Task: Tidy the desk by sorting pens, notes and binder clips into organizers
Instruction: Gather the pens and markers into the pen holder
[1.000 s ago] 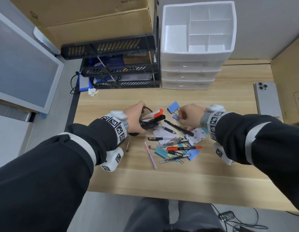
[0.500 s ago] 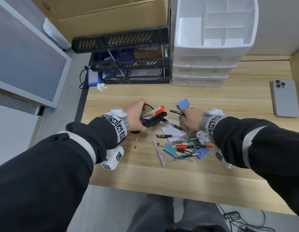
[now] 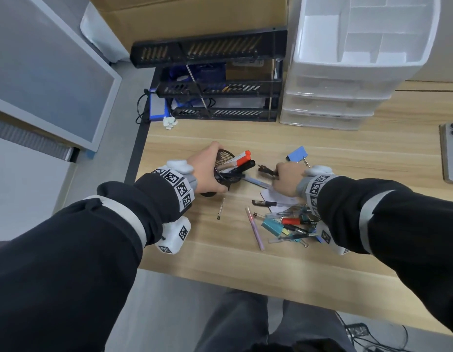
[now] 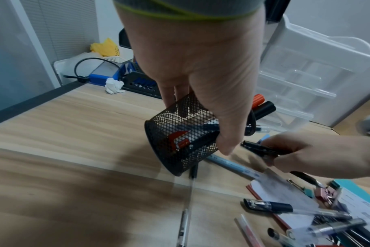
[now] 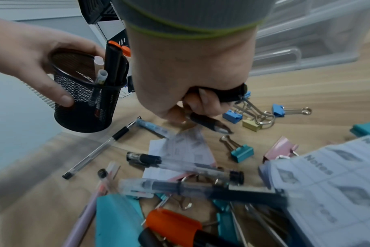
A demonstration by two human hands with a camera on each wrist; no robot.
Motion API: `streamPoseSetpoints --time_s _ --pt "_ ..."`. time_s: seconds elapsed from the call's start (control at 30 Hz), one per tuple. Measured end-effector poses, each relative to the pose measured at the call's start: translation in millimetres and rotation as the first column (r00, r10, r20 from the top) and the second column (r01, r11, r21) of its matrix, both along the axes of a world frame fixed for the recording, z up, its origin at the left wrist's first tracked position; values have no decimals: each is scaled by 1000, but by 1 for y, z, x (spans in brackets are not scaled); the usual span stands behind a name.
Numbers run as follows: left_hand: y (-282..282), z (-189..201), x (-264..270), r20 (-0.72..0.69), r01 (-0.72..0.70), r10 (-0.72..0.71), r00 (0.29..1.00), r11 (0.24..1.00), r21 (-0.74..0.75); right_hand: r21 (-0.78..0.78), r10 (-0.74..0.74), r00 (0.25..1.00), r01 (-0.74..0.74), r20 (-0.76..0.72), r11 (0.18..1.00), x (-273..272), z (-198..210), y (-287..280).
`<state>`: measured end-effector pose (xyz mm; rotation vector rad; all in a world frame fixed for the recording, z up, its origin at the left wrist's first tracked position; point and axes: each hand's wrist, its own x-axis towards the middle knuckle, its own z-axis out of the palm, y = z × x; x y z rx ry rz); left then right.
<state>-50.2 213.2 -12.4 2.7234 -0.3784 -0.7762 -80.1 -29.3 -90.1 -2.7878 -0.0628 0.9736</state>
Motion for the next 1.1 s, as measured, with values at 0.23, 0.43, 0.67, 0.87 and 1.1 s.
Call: streamPoseSetpoints --time_s 0.23,0.43,0.67,0.87,1.1 --pt "22 0 0 17 -46 46 999 999 3 18 30 999 -30 21 999 16 4 18" --pt "41 -8 -2 -8 -56 56 998 997 45 -49 168 985 -166 31 985 15 1 42" --pt "43 -8 5 -37 -40 44 998 994 102 46 59 997 -61 46 997 27 21 27" --pt "29 -3 16 -63 30 -22 998 991 128 291 -63 953 -27 296 956 47 72 17" --pt "3 2 20 -50 76 -72 996 994 79 788 -604 785 456 -138 414 61 110 50"
